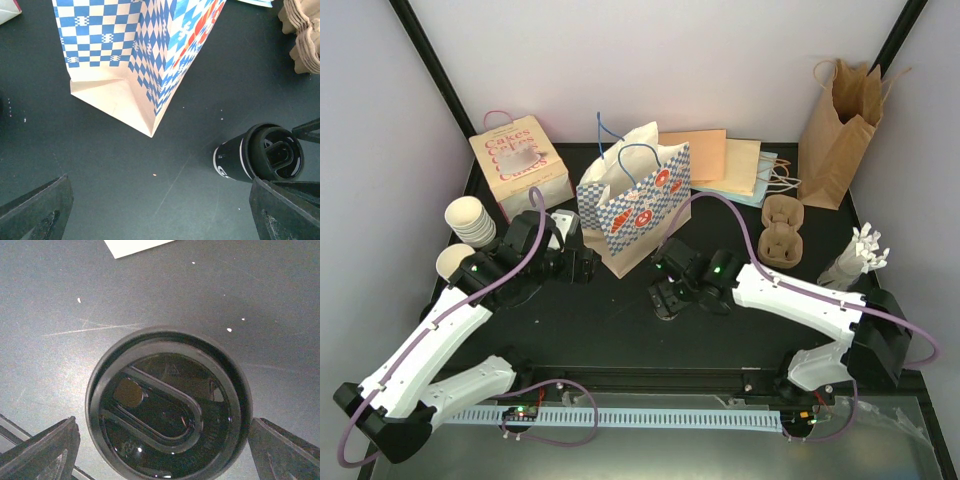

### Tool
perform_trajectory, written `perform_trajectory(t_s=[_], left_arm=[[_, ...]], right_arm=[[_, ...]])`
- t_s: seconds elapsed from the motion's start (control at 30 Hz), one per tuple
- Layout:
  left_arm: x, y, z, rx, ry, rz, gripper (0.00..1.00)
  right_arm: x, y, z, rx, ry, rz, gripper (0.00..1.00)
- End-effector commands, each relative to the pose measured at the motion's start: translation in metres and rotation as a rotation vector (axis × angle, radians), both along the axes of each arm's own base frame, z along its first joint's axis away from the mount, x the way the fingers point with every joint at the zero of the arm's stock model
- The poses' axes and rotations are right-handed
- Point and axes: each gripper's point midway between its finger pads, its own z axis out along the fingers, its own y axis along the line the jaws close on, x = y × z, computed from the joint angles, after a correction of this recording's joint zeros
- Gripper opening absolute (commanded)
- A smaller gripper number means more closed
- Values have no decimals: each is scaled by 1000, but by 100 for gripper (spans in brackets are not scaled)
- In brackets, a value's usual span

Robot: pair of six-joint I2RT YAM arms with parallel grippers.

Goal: Pack the takeout coffee

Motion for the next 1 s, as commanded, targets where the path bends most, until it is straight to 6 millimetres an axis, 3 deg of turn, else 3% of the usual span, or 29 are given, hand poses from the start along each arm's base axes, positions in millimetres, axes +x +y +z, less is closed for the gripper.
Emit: perform_trajectory(t_s=[0.0, 0.97], left_arm=[[4, -2, 5, -9, -25, -11, 99], [5, 7, -4, 22, -21, 7, 99]], right_arm=[[6, 7, 9, -3, -24, -2, 93], [13, 0, -7, -197, -70, -8, 82]])
